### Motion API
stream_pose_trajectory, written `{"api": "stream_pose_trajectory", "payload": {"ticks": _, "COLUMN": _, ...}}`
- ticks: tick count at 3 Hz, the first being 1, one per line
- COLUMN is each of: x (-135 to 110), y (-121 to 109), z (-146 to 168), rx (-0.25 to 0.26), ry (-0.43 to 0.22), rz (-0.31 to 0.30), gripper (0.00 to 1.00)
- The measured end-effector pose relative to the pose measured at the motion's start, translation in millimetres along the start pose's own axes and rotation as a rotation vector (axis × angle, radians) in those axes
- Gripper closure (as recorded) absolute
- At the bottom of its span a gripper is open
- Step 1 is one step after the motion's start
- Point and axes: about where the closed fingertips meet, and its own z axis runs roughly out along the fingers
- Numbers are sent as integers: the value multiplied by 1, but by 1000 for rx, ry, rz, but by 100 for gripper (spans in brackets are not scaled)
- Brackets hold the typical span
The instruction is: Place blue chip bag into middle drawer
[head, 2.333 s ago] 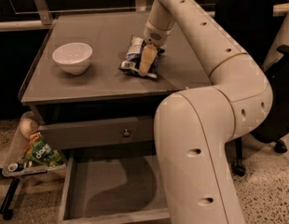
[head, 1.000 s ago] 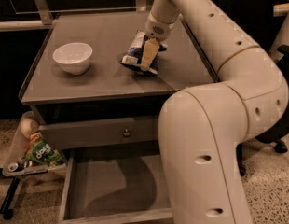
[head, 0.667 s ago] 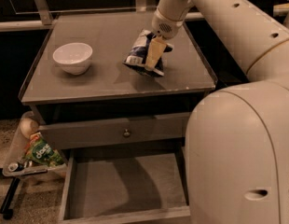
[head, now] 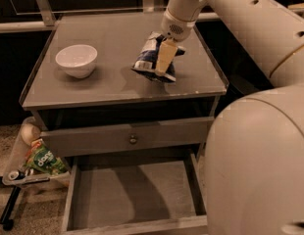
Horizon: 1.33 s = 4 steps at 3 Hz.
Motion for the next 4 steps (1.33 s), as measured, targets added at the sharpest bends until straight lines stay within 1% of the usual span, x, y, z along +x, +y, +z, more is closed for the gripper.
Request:
{"api": "stream_pose_trajectory", "payload": {"ticks": 1, "x": 17, "y": 33, "z": -29, "rx": 23, "ry": 14, "rz": 64, "gripper": 100}}
{"api": "stream_pose_trajectory", "payload": {"ticks": 2, "x": 38, "y": 90, "z": -56, "rx": 12, "ry": 18, "rz": 163, "gripper": 100}}
{"api": "stream_pose_trajectory", "payload": {"ticks": 3, "x": 53, "y": 111, "z": -38, "rx": -27, "ry": 68, "rz": 173, "gripper": 100}}
{"api": "stream_pose_trajectory", "payload": {"ticks": 4, "x": 53, "y": 111, "z": -38, "rx": -28, "ry": 68, "rz": 173, "gripper": 100}}
